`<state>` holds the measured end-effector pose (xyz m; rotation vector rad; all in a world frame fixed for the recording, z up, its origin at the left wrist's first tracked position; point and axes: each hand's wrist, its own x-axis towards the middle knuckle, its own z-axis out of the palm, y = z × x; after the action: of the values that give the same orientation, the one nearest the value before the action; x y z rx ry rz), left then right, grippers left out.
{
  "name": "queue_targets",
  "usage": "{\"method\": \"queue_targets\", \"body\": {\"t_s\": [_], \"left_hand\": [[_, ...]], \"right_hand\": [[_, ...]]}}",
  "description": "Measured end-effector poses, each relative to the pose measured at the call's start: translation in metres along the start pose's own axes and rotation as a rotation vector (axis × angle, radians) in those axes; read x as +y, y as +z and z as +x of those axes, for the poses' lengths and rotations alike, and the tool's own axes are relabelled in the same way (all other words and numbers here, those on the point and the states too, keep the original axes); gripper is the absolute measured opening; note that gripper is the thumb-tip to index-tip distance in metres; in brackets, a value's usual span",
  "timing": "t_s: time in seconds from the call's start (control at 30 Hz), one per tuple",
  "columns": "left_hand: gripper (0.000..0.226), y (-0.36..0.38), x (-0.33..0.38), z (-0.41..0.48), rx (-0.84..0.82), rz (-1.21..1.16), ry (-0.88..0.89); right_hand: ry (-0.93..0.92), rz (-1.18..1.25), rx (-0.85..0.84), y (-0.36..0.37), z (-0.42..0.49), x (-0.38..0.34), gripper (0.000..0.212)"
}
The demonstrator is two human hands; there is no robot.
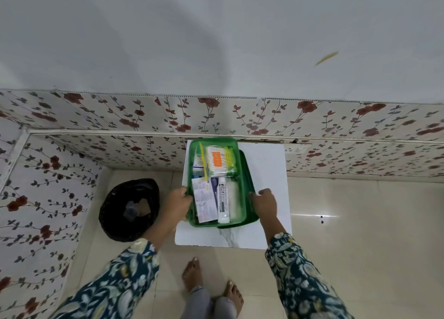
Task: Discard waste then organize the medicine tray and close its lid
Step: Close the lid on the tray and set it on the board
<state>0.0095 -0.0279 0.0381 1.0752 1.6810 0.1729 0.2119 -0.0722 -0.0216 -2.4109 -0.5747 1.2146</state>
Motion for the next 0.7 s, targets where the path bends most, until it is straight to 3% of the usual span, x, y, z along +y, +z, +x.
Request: {"method": "queue_targets", "body": {"t_s": [0.03, 0.13, 0.2, 0.27, 0.33, 0.43, 0.63, 0.7], "left_hand": [[0.023, -0.006, -0.001, 0.000, 0.007, -0.022, 0.003], [0.025, -0.022, -0.004, 0.002, 0.039, -0.035, 0.038], [0.027, -0.026, -0.006, 0.005, 0.040, -0.045, 0.042], [0.029, -0.027, -0.006, 0.005, 0.027, -0.051, 0.042], [0.028, -0.022, -0.005, 0.004, 0.004, -0.060, 0.040], [0.025, -0.007, 0.002, 0.002, -0.036, -0.067, -0.008], [0.017, 0.041, 0.003, 0.005, -0.126, -0.065, 0.026], [0.016, 0.053, 0.006, -0.001, -0.165, -0.205, -0.008]], "right_hand": [[-0.005, -0.135, -0.027, 0.008, 0.002, 0.001, 0.041], [-0.031, -0.346, 0.044, 0.021, 0.004, 0.003, 0.031], [0.028, -0.301, 0.098, 0.016, 0.004, 0.002, 0.028], [0.024, -0.092, 0.196, 0.003, -0.001, -0.001, 0.022], [-0.099, 0.031, 0.316, -0.016, -0.016, -0.007, 0.008], [-0.290, 0.061, 0.401, -0.036, -0.050, -0.017, 0.005], [-0.579, -0.201, 0.370, 0.000, -0.094, -0.027, 0.023], [-0.643, -0.318, 0.316, 0.018, -0.098, -0.029, 0.026]]}}
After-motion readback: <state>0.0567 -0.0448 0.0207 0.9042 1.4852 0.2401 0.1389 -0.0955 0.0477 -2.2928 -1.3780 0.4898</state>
